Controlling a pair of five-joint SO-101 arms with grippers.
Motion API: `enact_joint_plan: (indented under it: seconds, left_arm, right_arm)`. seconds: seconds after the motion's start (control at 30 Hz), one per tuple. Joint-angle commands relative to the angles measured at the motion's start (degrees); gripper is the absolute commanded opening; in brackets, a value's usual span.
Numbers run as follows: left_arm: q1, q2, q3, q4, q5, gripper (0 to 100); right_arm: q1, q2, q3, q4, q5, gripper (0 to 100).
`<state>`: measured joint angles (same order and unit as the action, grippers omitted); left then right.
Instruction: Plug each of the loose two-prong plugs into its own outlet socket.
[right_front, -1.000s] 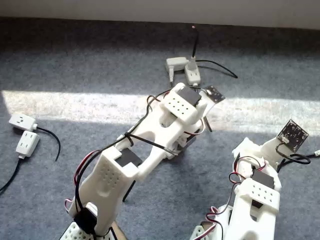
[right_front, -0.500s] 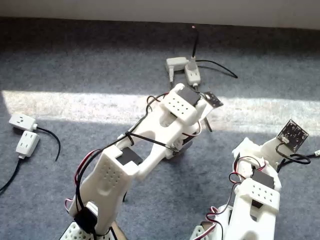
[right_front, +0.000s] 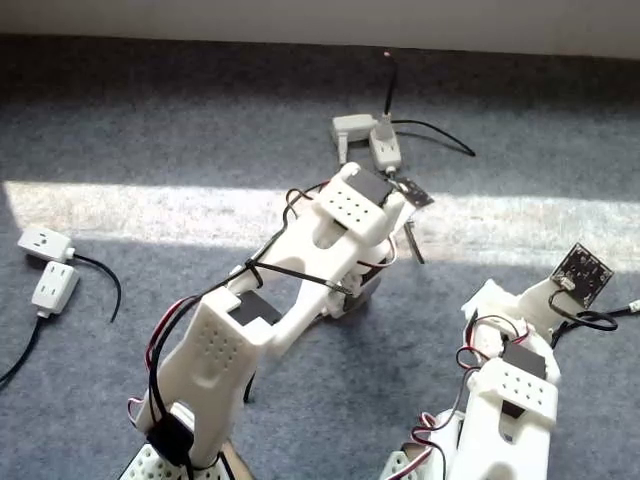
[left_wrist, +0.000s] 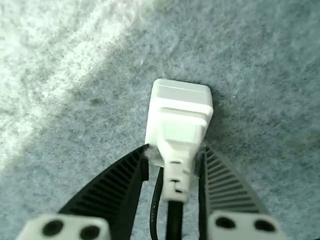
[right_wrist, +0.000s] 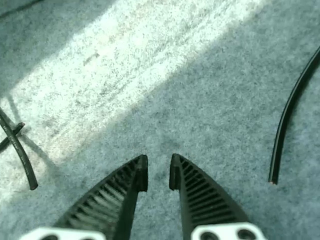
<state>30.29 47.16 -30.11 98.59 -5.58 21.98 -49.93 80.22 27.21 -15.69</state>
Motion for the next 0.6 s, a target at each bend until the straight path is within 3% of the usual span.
enact_joint_plan:
  seconds: [0.0, 0.13, 0.27, 0.57]
  left_arm:
    - [-1.7, 1.6, 0.3, 0.6, 0.7, 15]
    - [-1.7, 1.6, 0.4, 0.6, 0.3, 16]
    - [-1.9, 1.6, 0.4, 0.5, -5.0, 25]
    - [-1.9, 1.6, 0.3, 0.3, -5.1, 17]
  right_arm:
    - [0.1, -1.2, -0.3, -1.2, -0.5, 9.0]
    - [0.1, -1.2, -0.3, -1.2, -0.5, 9.0]
    - [0.1, -1.2, -0.3, -1.2, -0.5, 9.0]
    - [0.1, -1.3, -0.4, -1.2, -0.5, 9.0]
